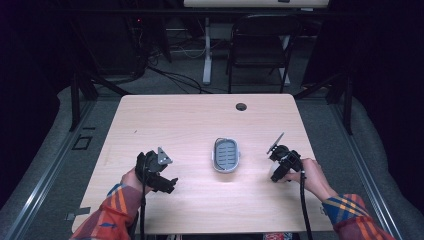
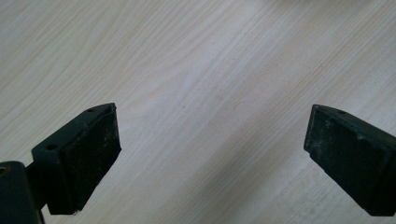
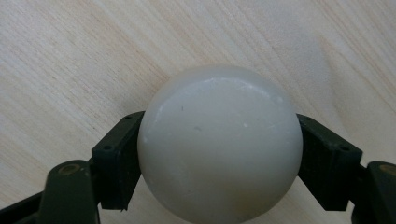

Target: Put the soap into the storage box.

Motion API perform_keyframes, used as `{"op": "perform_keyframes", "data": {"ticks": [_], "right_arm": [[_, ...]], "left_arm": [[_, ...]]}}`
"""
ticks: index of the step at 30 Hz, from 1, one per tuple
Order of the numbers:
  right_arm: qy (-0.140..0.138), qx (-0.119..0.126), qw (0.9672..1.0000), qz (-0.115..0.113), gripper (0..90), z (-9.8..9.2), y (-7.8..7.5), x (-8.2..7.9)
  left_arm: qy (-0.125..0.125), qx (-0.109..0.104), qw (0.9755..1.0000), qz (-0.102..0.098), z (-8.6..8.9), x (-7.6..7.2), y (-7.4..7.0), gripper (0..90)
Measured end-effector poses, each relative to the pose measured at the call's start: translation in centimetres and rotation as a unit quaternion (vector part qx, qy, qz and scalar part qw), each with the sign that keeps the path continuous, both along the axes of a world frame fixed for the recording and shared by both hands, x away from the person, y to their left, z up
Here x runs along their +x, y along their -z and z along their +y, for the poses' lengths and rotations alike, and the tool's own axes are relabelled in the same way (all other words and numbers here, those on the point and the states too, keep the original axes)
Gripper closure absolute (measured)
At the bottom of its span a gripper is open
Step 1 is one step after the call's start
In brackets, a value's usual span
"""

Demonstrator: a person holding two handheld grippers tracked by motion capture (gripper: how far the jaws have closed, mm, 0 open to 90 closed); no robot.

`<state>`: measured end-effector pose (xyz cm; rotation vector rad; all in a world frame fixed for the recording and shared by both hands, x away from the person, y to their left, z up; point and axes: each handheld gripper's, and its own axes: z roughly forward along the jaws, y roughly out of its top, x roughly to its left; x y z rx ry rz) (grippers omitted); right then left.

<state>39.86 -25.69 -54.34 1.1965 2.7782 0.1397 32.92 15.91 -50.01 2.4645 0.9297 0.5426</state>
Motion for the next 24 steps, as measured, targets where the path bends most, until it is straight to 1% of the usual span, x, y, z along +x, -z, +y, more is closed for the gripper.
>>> {"op": "perform_keyframes", "data": {"ticks": [3, 4, 5, 7, 8, 11, 13, 17, 18, 20, 21, 22, 23, 24], "right_arm": [[-0.001, 0.001, 1.0000, 0.000, 24.0, 0.0, -0.1, 0.0], [0.005, 0.008, 0.9999, -0.006, 24.0, 0.0, 0.0, -0.1], [-0.003, -0.005, 1.0000, -0.001, 24.0, 0.0, -0.5, 0.0], [-0.009, -0.005, 1.0000, -0.002, 24.0, 0.0, -0.6, 0.0], [-0.004, 0.001, 1.0000, -0.006, 24.0, 0.0, -0.6, -0.1], [-0.006, -0.001, 1.0000, -0.005, 24.0, 0.1, -0.7, -0.1], [-0.013, -0.006, 0.9999, -0.007, 24.0, 0.1, -0.8, 0.0], [-0.014, -0.007, 0.9999, -0.005, 24.0, 0.2, -1.0, -0.1], [-0.015, -0.005, 0.9998, -0.010, 24.0, 0.3, -1.0, -0.1], [-0.020, -0.011, 0.9997, -0.007, 24.0, 0.4, -1.2, -0.1], [-0.010, 0.001, 0.9998, -0.015, 24.0, 0.5, -1.0, -0.3], [-0.010, 0.001, 0.9998, -0.015, 24.0, 0.5, -1.0, -0.3], [-0.021, -0.009, 0.9997, -0.009, 24.0, 0.6, -1.1, -0.2], [-0.021, -0.009, 0.9996, -0.015, 24.0, 0.7, -1.1, -0.2]], "left_arm": [[0.000, 0.000, 1.0000, 0.000, 0.0, 0.0, 0.0, 3.6], [-0.001, -0.002, 1.0000, 0.000, 0.0, 0.0, 0.0, 3.6], [-0.001, -0.002, 1.0000, 0.000, 0.0, 0.0, 0.0, 3.6], [0.000, -0.001, 1.0000, -0.001, 0.0, 0.0, 0.0, 3.6], [0.000, -0.001, 1.0000, 0.000, 0.0, 0.0, 0.0, 3.6], [0.000, -0.001, 1.0000, -0.001, 0.0, 0.0, 0.0, 3.6], [0.001, 0.000, 1.0000, 0.001, 0.0, 0.0, -0.1, 3.6], [0.001, 0.002, 1.0000, 0.000, 0.0, 0.0, 0.0, 3.6], [0.001, 0.000, 1.0000, 0.001, 0.0, 0.0, -0.1, 3.6], [0.000, 0.000, 1.0000, 0.001, 0.0, 0.0, 0.0, 3.6], [0.000, 0.000, 1.0000, 0.000, 0.0, 0.0, 0.0, 3.6], [0.000, 0.000, 1.0000, 0.000, 0.0, 0.0, 0.0, 3.6], [0.000, 0.001, 1.0000, 0.001, 0.0, 0.0, 0.0, 3.6], [0.000, 0.000, 1.0000, 0.001, 0.0, 0.0, 0.0, 3.6]]}}
